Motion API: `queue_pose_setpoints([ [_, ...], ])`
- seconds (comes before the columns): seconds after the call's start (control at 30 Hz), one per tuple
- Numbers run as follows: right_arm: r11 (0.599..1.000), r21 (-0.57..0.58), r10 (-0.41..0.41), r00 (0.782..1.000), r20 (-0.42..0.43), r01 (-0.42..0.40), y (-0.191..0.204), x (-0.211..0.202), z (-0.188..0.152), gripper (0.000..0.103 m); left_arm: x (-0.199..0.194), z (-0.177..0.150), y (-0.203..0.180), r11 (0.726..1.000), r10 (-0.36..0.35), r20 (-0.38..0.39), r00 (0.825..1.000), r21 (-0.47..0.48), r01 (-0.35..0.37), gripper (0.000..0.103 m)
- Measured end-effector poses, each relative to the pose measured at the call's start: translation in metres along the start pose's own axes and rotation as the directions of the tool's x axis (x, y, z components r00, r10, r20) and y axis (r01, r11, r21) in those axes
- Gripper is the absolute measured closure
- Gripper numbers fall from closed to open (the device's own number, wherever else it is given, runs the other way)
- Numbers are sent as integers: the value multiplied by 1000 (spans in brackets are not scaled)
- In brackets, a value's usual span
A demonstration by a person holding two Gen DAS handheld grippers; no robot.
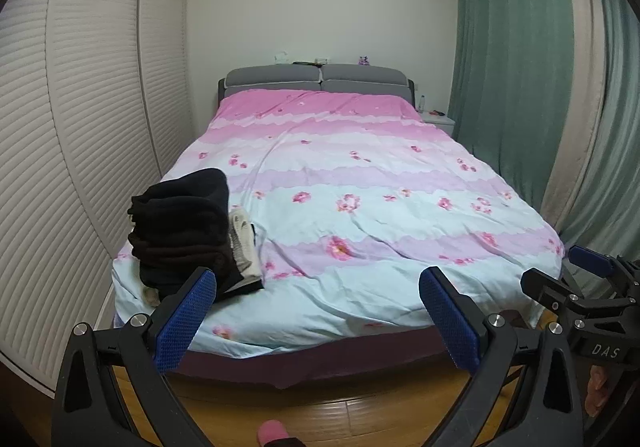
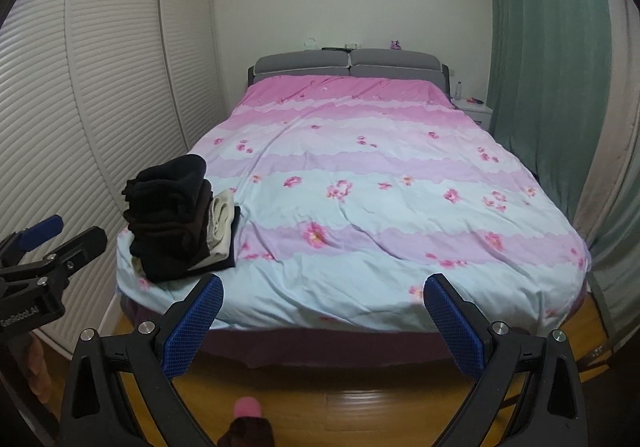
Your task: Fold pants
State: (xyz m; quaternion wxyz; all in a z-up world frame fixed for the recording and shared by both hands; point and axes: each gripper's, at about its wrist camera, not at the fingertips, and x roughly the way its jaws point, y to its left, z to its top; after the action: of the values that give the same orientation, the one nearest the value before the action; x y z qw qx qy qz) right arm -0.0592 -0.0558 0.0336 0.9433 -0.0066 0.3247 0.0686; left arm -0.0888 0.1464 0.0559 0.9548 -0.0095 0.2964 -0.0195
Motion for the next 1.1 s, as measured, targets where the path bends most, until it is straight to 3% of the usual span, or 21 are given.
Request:
queue_pose_setpoints([
  [0.3,1000,30,0,999,49,-1,-27,-39,-13,2,-25,-1,-33,999,-25,35,999,43,24,0],
  [1.1,999,35,-15,996,82,12,-38,-58,-7,2,-41,0,-32,999,-28,56,998,37,26,0],
])
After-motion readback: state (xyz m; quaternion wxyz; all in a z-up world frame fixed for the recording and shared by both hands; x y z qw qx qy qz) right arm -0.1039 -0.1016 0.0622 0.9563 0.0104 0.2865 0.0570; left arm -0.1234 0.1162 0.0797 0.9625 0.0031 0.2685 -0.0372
